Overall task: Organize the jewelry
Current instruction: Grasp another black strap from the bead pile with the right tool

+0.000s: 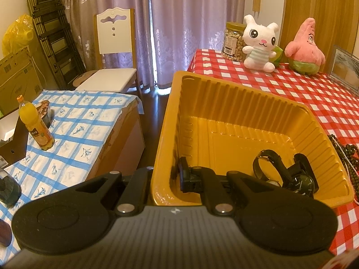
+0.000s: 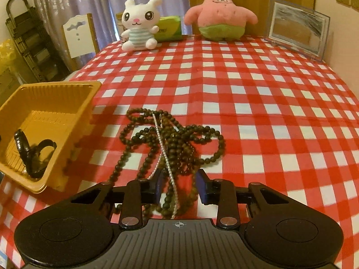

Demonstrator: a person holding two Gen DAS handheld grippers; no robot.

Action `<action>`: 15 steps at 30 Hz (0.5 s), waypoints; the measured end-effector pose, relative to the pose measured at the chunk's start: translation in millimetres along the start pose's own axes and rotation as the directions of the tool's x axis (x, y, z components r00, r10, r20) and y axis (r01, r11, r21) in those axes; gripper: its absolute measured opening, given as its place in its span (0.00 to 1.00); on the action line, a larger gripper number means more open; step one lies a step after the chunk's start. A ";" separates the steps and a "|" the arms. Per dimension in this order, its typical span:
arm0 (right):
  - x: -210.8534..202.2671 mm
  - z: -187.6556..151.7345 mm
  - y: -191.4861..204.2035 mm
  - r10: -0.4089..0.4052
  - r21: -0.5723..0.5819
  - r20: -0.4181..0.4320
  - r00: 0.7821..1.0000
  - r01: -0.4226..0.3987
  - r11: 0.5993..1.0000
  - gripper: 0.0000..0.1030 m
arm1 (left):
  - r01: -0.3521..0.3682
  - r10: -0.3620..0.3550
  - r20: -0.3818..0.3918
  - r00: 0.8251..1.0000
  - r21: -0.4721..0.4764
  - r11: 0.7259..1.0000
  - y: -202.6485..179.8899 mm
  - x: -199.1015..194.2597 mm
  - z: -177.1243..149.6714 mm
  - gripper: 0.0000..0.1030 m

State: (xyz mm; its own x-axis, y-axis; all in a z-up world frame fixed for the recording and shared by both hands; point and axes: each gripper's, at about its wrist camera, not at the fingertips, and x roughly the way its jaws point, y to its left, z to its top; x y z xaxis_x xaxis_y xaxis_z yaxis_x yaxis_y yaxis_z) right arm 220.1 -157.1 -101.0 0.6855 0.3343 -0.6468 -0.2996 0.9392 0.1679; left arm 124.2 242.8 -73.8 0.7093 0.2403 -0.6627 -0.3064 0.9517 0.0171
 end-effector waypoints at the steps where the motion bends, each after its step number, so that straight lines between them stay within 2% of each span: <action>1: 3.8 1.9 -1.3 -0.001 -0.009 0.001 1.000 0.001 1.000 0.28 | -0.001 0.001 0.000 1.000 0.000 1.000 -0.1 -0.1 0.1 0.08; 10: 31.9 19.2 -13.3 0.003 -0.053 -0.006 1.000 -0.004 0.999 0.22 | -0.003 0.003 0.001 1.000 0.001 1.000 0.7 0.4 0.5 0.08; 14: 40.1 22.6 -18.6 0.034 -0.024 -0.025 0.999 -0.034 0.999 0.21 | -0.005 0.005 -0.001 1.000 -0.001 1.000 0.5 -0.5 0.4 0.08; 15: 40.9 22.6 -18.5 0.041 -0.020 -0.029 0.999 -0.042 0.999 0.18 | -0.004 0.004 0.000 1.000 -0.001 1.000 0.4 -0.9 0.3 0.08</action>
State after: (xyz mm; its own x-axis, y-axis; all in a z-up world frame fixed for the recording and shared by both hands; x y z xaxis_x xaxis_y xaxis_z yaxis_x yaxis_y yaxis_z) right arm 268.7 -159.0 -113.8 0.6533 0.3702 -0.6604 -0.3413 0.9226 0.1797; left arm 123.6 243.1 -72.9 0.7079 0.2445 -0.6626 -0.3100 0.9505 0.0196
